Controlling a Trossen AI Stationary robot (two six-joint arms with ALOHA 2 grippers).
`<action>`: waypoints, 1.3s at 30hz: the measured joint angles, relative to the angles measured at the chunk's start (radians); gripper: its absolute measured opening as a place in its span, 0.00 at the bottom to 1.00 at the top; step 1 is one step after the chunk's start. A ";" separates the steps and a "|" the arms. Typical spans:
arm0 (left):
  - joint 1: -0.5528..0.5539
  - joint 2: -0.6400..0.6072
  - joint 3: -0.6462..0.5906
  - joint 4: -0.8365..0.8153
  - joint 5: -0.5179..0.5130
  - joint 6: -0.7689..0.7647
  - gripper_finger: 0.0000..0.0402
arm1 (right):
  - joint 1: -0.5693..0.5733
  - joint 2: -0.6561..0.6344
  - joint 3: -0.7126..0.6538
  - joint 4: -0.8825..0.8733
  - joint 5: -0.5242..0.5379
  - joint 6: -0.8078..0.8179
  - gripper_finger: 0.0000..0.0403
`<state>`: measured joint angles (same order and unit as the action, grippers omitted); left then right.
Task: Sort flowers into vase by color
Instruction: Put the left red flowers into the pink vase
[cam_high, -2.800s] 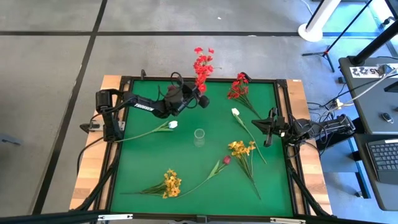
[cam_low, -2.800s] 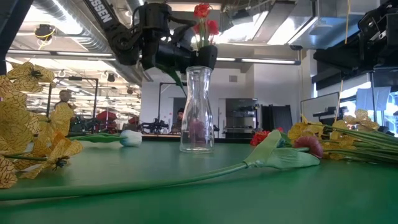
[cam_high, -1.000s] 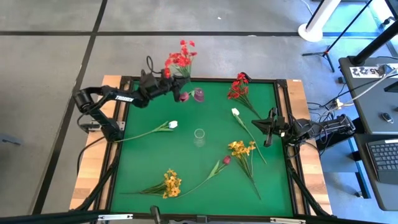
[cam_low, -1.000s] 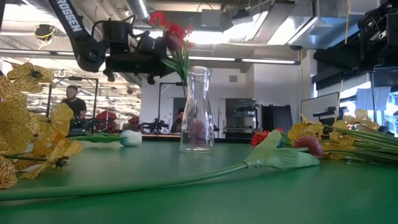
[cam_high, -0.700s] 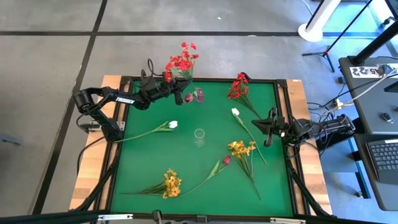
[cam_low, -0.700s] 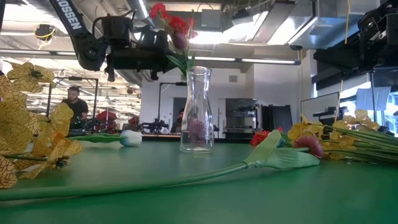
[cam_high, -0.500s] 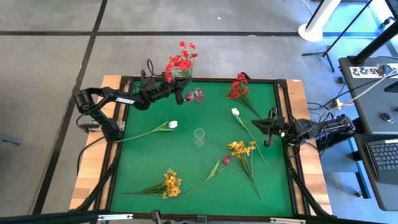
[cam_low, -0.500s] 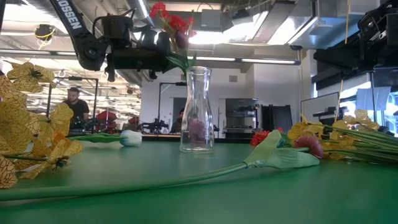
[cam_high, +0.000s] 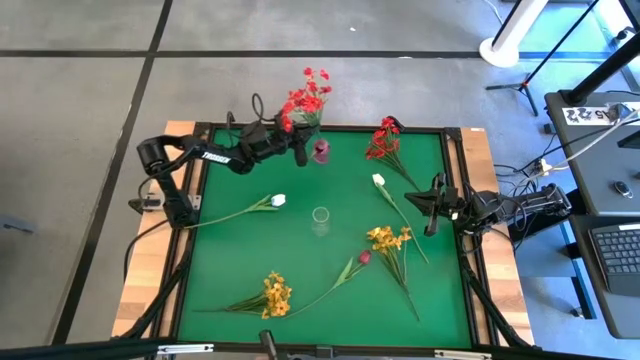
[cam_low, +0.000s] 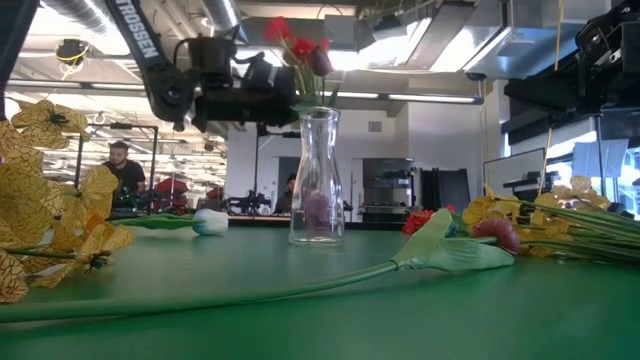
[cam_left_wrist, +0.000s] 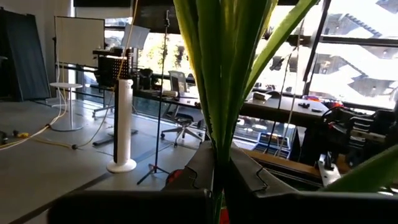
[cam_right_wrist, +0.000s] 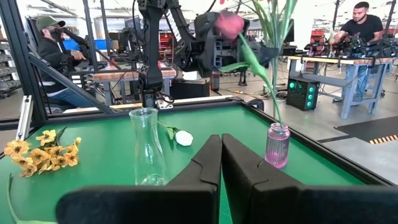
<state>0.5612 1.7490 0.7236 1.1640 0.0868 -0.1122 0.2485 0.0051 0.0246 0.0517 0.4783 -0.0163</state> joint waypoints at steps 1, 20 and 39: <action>0.000 0.008 0.004 -0.004 -0.002 0.009 0.02 | 0.000 0.000 0.000 0.000 0.000 0.000 0.04; 0.004 0.024 0.007 -0.064 -0.087 0.043 0.02 | 0.000 0.000 0.000 0.000 0.000 0.000 0.04; 0.008 -0.015 0.003 -0.244 -0.086 0.073 0.03 | 0.000 0.000 0.000 0.000 0.000 0.000 0.04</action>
<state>0.5690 1.7344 0.7261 0.9200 0.0011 -0.0395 0.2485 0.0052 0.0248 0.0521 0.4786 -0.0166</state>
